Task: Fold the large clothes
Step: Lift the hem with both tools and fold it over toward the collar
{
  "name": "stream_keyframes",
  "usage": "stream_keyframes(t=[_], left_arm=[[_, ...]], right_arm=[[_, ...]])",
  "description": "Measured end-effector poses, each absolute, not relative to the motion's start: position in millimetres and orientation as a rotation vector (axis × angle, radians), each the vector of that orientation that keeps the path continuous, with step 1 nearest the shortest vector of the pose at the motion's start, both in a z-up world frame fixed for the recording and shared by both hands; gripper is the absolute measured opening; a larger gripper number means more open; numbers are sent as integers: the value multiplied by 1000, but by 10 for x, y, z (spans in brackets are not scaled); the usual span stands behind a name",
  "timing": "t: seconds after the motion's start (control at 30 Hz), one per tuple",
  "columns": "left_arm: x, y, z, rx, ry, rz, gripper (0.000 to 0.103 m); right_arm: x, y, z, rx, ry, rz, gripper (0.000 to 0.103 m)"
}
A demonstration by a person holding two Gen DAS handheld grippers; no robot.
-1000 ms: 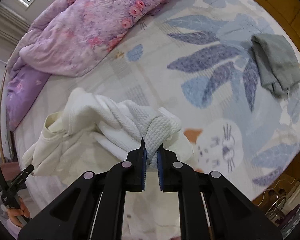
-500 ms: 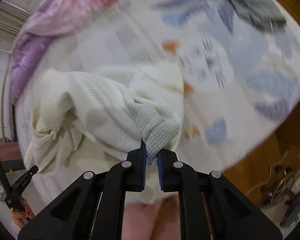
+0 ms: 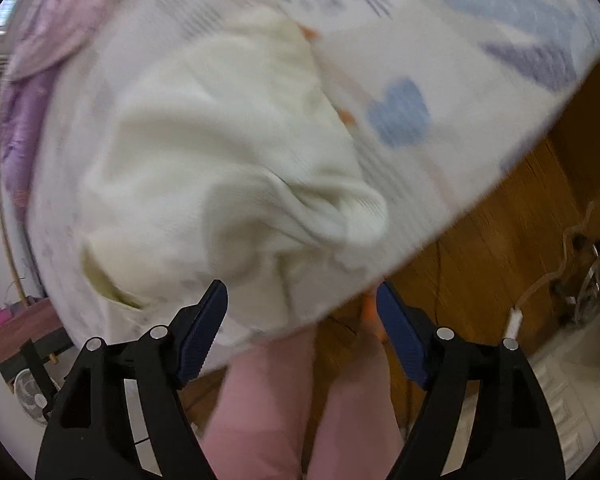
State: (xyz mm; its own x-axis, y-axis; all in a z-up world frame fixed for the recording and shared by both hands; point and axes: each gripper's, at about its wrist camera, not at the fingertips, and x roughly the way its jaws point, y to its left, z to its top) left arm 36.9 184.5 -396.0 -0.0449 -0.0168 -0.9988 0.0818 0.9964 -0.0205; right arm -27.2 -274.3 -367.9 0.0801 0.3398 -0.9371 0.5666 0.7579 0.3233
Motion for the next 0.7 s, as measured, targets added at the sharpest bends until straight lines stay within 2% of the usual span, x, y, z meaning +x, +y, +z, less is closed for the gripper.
stream_keyframes(t=[0.07, 0.13, 0.23, 0.37, 0.53, 0.6, 0.67, 0.7], left_arm=[[533, 1693, -3941, 30, 1585, -128, 26], [696, 1501, -3999, 32, 1575, -163, 26], [903, 1247, -4185, 61, 1580, -196, 26], [958, 1098, -4696, 123, 1688, -194, 25], [417, 1244, -4943, 99, 1830, -203, 25], [114, 1351, -5018, 121, 1901, -192, 25], [-69, 1432, -5042, 142, 1938, -184, 25], [-146, 1499, -5016, 113, 1950, -186, 26]], right_arm=[[-50, -2689, -3631, 711, 1488, -162, 64], [188, -2573, -3678, 691, 1481, -127, 45], [481, -2333, -3889, 693, 1472, -47, 28], [580, -2007, -4395, 631, 1615, -10, 24], [-113, -1779, -4652, 575, 1767, 7, 21], [-424, -1812, -4713, 633, 1861, -2, 21], [-582, -1881, -4677, 675, 1880, -4, 26], [-659, -1950, -4625, 688, 1887, -17, 33]])
